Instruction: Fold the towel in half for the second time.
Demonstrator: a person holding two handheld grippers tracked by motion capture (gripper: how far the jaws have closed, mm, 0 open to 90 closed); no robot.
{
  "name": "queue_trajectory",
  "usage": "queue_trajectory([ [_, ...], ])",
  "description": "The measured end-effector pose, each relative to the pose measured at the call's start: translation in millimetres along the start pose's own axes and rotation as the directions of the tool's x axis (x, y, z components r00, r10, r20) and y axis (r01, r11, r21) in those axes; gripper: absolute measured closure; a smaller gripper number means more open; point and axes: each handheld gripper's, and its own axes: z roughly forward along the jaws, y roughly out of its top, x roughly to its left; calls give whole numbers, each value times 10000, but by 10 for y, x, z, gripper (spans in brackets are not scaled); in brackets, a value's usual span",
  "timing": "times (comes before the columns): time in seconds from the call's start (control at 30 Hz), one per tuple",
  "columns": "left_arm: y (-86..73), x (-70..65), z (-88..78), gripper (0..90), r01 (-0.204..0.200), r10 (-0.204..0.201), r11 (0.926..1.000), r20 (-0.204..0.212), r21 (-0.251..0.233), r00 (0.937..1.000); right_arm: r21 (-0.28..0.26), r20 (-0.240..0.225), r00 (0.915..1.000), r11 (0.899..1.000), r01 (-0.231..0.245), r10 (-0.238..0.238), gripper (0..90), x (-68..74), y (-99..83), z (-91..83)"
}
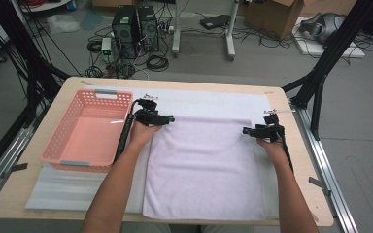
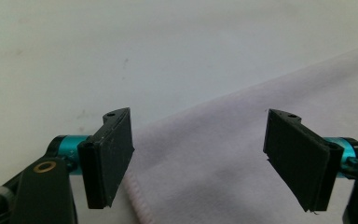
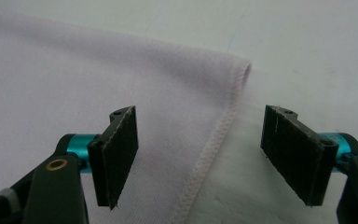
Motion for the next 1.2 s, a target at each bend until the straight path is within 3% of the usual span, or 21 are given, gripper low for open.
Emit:
queue_trajectory([
  [0.17, -53, 48, 13, 270, 299, -293, 9995, -489, 128, 9984, 75, 220, 9993, 9995, 312, -314, 287, 28, 89, 80],
  [0.27, -83, 78, 7, 299, 313, -306, 9994, -491, 136, 9983, 173, 588, 9974, 9990, 418, -428, 337, 51, 127, 120],
  [0.37, -96, 86, -11, 313, 222, -215, 9997, -512, 134, 9985, 304, 1049, 9926, 9978, 587, -616, 505, 62, 141, 113],
  [0.5, -167, 38, -17, 350, -500, 494, 9987, -852, -47, 9951, 456, 1223, 9892, 9961, 753, -804, 660, 74, 140, 99],
  [0.53, -163, 25, -21, 361, -657, 660, 9978, -956, 63, 9932, 502, 1135, 9898, 9955, 806, -858, 754, 85, 141, 96],
  [0.57, -157, 26, -31, 401, -604, 614, 9981, -1007, 131, 9930, 484, 822, 9924, 9949, 881, -919, 809, 97, 141, 103],
  [0.6, -152, 32, -43, 465, -384, 397, 9992, -1071, 137, 9935, 536, 914, 9907, 9939, 965, -1011, 817, 121, 140, 106],
  [0.67, -157, 36, -60, 594, -368, 380, 9992, -1120, 132, 9930, 519, 862, 9924, 9952, 831, -874, 831, 118, 140, 104],
  [0.73, -170, 29, -63, 753, -232, 238, 9997, -589, 116, 9980, 442, 690, 9956, 9972, 602, -632, 831, 88, 133, 96],
  [0.77, -179, 2, -58, 834, -351, 354, 9994, -669, 64, 9971, 438, 640, 9966, 9978, 496, -524, 830, 82, 131, 90],
  [0.8, -185, -9, -58, 843, -476, 475, 9989, -719, 9, 9963, 417, 648, 9970, 9983, 407, -434, 831, 81, 129, 89],
  [0.9, -175, 30, -82, 857, -38, 37, 10000, -535, -16, 9986, 328, 689, 9968, 9987, 395, -417, 835, 89, 121, 80],
  [0.93, -167, 17, -94, 859, -74, 69, 9999, -568, -74, 9984, 257, 677, 9973, 9993, 275, -292, 836, 85, 119, 68],
  [1.07, -78, -38, -191, 860, 300, -352, 9926, -425, -1178, 9985, -450, 768, 9970, 9989, 98, -63, 849, 65, 147, -39],
  [1.1, -41, -58, -232, 860, 494, -542, 9846, -241, -1677, 9982, -552, 852, 9963, 9984, 125, -77, 851, 72, 159, -59],
  [1.2, 21, -71, -322, 861, 889, -895, 9639, 93, -2511, 9959, -1275, 1243, 9922, 9918, 119, 41, 853, 82, 204, -176],
])
